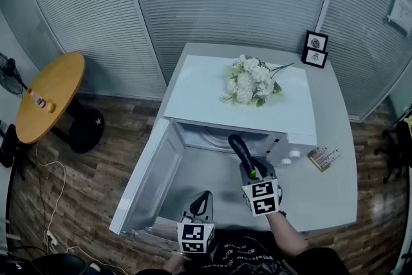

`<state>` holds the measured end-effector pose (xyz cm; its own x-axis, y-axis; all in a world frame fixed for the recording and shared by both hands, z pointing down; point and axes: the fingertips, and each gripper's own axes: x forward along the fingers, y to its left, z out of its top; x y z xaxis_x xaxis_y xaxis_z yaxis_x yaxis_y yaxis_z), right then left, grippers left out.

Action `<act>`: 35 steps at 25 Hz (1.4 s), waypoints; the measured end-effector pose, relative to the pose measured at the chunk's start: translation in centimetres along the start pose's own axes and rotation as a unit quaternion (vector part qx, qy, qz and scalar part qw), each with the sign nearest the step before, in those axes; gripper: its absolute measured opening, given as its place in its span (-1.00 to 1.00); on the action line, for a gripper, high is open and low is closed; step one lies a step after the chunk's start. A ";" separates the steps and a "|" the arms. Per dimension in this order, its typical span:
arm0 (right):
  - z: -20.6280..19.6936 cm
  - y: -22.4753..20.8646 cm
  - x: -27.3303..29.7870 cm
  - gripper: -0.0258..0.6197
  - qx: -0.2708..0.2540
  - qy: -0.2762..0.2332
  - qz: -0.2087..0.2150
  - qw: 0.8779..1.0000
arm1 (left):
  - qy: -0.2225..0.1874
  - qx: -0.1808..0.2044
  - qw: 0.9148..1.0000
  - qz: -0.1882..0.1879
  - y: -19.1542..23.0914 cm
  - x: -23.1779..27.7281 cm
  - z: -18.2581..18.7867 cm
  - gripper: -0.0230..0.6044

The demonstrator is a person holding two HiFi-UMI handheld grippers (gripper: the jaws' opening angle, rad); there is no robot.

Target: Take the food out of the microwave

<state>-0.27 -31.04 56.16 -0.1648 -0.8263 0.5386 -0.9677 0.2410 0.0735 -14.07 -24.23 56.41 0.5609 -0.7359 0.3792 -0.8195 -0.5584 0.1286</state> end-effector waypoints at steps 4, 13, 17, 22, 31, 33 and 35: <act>-0.3 0.2 -1.2 -0.50 0.000 -0.010 -0.002 1.000 | -0.003 0.001 1.000 -0.004 -0.5 0.0 0.2 -0.90; -2.1 0.3 -3.8 -0.50 0.008 -0.025 -0.012 1.000 | -0.003 -0.003 1.000 0.001 -0.8 0.3 -0.1 -0.90; -2.7 0.0 -4.7 -0.50 0.014 -0.034 -0.018 0.999 | -0.005 0.000 1.000 -0.001 -1.1 0.4 -0.1 -0.90; -3.4 0.0 -5.9 -0.50 0.021 -0.042 -0.019 0.999 | -0.005 0.001 1.000 -0.002 -1.6 0.5 0.1 -0.90; -4.8 -0.2 -7.2 -0.50 0.038 -0.047 -0.015 0.998 | -0.003 0.006 1.000 -0.006 -2.6 0.9 0.0 -0.90; -5.2 -0.2 -7.3 -0.50 0.042 -0.044 -0.014 0.998 | -0.002 0.006 1.000 -0.005 -2.6 0.9 -0.1 -0.90; -5.6 -0.1 -7.4 -0.50 0.045 -0.041 -0.013 0.998 | -0.001 0.004 1.000 -0.004 -2.5 0.9 -0.1 -0.90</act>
<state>2.14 -22.09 56.84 -0.1499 -0.8715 0.4669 -0.9847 0.1743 0.0091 -11.53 -23.46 56.56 0.5681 -0.7318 0.3765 -0.8137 -0.5678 0.1243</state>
